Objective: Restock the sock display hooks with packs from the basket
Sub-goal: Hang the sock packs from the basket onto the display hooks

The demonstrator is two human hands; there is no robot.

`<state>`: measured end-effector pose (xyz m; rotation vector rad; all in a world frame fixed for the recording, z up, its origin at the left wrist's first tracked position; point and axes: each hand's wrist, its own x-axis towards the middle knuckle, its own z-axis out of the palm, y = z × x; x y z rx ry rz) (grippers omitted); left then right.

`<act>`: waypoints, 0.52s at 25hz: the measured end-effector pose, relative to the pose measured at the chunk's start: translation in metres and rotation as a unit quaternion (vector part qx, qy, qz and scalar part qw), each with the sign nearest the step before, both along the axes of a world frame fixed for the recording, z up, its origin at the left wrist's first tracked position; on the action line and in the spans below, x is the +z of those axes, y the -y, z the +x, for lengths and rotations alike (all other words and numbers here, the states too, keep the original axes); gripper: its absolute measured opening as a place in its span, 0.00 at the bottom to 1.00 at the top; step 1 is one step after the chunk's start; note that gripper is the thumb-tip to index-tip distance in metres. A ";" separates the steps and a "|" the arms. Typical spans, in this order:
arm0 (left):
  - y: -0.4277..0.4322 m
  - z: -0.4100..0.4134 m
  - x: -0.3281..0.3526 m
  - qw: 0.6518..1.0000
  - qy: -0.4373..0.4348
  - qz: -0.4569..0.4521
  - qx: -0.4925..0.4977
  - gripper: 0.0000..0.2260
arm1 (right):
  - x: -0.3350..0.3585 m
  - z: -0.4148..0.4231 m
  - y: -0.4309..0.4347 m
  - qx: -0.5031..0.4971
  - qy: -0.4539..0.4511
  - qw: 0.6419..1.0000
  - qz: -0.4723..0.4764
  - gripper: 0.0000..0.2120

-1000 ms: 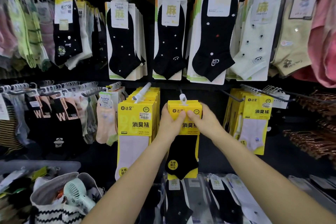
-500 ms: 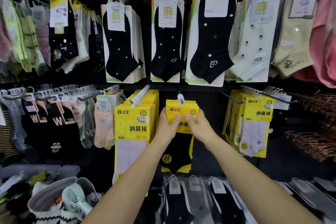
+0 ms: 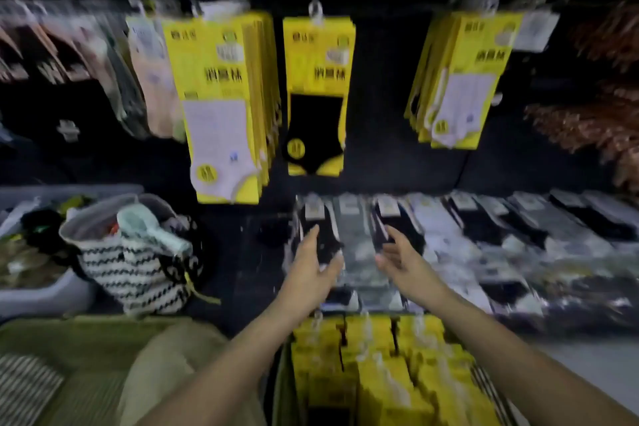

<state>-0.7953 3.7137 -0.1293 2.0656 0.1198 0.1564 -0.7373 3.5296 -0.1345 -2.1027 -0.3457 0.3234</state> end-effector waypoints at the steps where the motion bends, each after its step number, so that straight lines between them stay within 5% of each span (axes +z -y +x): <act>1: 0.006 -0.012 -0.021 0.999 -0.044 0.002 0.002 0.30 | -0.022 -0.014 0.009 0.003 -0.025 0.999 -0.024 0.33; 8: 0.002 -0.065 -0.121 0.979 -0.163 -0.069 0.098 0.16 | -0.117 -0.077 0.016 0.064 -0.135 0.981 -0.126 0.29; 10: -0.009 -0.073 -0.139 0.971 -0.161 -0.090 0.155 0.06 | -0.133 -0.085 0.001 0.085 -0.095 0.980 -0.154 0.26; 13: -0.019 -0.078 -0.157 0.965 -0.193 -0.077 0.162 0.10 | -0.149 -0.092 -0.022 0.075 -0.057 0.979 -0.181 0.21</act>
